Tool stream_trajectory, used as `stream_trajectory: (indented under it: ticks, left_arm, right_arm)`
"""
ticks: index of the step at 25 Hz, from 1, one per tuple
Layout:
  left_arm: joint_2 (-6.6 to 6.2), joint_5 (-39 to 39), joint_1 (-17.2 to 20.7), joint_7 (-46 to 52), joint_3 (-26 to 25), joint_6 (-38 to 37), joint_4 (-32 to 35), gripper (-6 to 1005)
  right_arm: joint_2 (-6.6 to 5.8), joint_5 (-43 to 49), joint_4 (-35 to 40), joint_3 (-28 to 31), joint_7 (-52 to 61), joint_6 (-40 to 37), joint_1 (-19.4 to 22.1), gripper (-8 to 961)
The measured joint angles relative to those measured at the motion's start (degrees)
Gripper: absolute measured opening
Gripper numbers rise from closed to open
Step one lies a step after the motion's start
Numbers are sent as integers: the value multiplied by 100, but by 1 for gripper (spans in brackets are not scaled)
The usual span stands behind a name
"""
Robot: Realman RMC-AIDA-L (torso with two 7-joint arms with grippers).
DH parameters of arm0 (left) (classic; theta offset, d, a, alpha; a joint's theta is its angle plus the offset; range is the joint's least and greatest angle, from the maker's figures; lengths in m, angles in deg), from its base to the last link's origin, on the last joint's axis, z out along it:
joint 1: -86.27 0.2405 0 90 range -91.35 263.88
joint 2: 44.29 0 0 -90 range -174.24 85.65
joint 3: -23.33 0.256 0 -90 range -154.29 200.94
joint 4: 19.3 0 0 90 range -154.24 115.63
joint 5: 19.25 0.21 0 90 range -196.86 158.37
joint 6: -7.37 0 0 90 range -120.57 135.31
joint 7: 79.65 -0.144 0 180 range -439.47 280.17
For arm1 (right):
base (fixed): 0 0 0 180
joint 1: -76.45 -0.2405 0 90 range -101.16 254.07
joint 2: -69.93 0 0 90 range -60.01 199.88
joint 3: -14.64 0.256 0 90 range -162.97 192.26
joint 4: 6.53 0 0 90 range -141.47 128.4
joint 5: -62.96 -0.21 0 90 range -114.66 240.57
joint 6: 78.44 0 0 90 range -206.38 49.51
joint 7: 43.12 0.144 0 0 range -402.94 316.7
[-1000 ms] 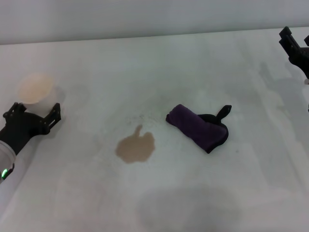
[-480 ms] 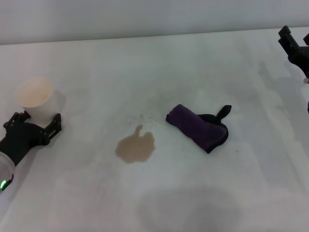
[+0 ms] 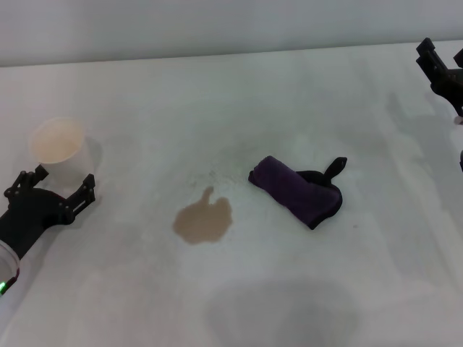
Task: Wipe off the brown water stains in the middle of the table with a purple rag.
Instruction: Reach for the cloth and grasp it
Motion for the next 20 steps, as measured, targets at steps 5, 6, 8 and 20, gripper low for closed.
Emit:
stream_trajectory:
  ticks: [5, 6, 8, 20]
  left_arm:
    - [6, 59, 103, 28, 0, -97, -9, 883]
    - [9, 66, 139, 33, 0, -153, -8, 883]
    - [13, 77, 240, 40, 0, -303, -9, 883]
    - [-24, 127, 580, 55, -20, -1040, -3, 883]
  right_arm:
    - [0, 124, -8, 0, 0, 10, -16, 873]
    - [0, 128, -9, 0, 0, 11, -29, 872]
    - [0, 142, -9, 0, -1, 13, -63, 872]
    - [-52, 1841, 307, -8, 7, -241, -554, 871]
